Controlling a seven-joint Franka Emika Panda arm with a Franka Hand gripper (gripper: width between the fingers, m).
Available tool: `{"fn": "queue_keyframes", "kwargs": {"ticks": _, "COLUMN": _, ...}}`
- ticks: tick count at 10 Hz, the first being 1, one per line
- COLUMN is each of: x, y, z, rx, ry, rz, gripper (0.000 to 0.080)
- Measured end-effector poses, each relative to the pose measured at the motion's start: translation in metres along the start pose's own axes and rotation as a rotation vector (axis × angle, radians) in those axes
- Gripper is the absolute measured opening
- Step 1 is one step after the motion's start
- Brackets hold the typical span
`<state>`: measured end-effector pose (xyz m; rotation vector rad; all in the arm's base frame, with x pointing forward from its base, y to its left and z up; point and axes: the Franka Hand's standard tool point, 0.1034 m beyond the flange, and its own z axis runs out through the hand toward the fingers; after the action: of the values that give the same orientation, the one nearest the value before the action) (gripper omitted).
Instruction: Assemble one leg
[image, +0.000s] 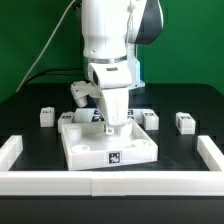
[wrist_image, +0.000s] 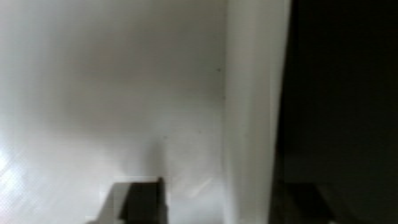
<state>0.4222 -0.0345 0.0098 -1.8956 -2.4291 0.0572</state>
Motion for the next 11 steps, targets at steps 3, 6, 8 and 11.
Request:
{"fn": "queue_keyframes", "kwargs": {"ticks": 3, "x": -0.001, "y": 0.001, "z": -0.001, "rx": -0.005, "ry": -0.001, "rz": 0.002, "gripper": 0.0060}}
{"fn": "queue_keyframes", "kwargs": {"ticks": 6, "x": -0.001, "y": 0.001, "z": -0.001, "rx": -0.005, "ry": -0.001, "rz": 0.003, "gripper": 0.0060}}
{"fn": "queue_keyframes", "kwargs": {"ticks": 8, "x": -0.001, "y": 0.001, "z": -0.001, "rx": -0.005, "ry": -0.001, "rz": 0.003, "gripper": 0.0060}}
{"fn": "queue_keyframes", "kwargs": {"ticks": 11, "x": 0.023, "y": 0.018, "z": -0.003, "rx": -0.023, "ry": 0.005, "rz": 0.136, "gripper": 0.0061}}
